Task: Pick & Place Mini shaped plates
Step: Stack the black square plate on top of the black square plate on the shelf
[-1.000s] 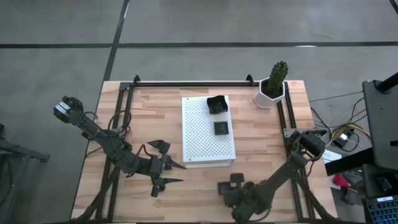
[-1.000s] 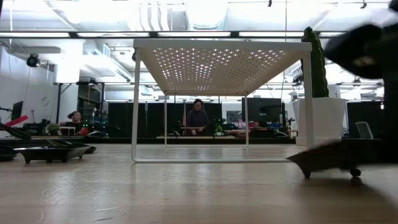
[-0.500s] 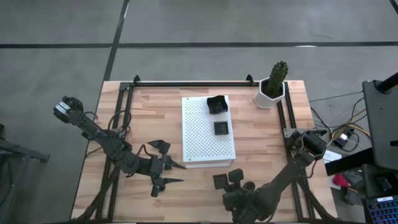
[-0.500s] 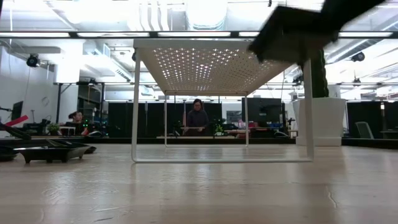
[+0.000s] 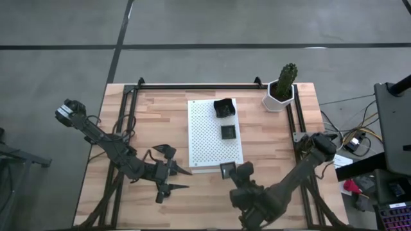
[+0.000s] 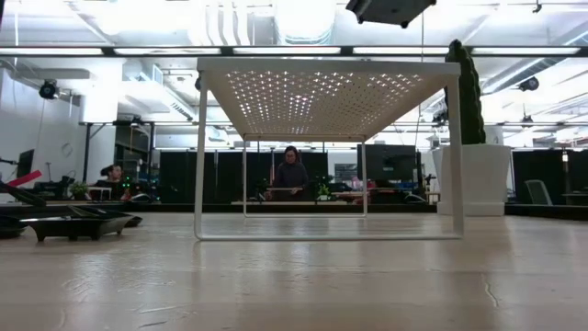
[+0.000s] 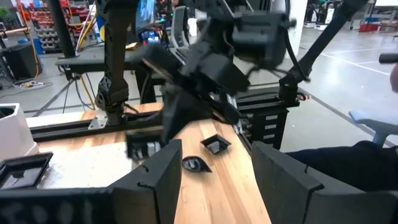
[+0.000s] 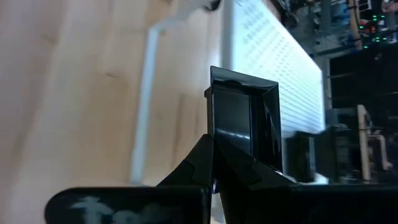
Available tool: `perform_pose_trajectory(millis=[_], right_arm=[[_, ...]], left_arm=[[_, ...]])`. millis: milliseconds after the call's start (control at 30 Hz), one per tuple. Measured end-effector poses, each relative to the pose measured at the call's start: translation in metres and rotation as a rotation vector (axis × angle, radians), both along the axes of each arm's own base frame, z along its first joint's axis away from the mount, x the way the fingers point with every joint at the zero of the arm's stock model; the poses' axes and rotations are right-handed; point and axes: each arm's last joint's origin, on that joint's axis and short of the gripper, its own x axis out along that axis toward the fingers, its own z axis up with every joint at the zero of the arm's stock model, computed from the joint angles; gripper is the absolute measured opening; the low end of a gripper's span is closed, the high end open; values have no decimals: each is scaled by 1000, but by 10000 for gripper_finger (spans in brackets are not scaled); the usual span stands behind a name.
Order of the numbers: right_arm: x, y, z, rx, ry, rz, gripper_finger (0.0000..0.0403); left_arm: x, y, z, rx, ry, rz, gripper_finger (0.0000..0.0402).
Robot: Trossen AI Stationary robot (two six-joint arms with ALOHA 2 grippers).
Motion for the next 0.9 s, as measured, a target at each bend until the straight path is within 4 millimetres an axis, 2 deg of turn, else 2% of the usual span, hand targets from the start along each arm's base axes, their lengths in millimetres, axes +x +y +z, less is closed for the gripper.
perform_pose_trajectory(millis=[133, 367, 633, 767, 900], right_arm=[[1, -19, 10, -13, 2, -14, 8], [-1, -64, 29, -15, -1, -51, 8], [-1, -112, 30, 29, -1, -26, 8], [-7, -134, 32, 54, -13, -51, 8], [-9, -155, 26, 70, 0, -91, 8]], left_arm=[[-1, 1, -7, -11, 5, 1, 188], [-2, 1, -14, -33, 1, -3, 188], [-2, 1, -13, -28, -16, -4, 188], [-2, 1, -12, -28, -16, -4, 188], [-2, 1, -12, -28, -16, -4, 188]])
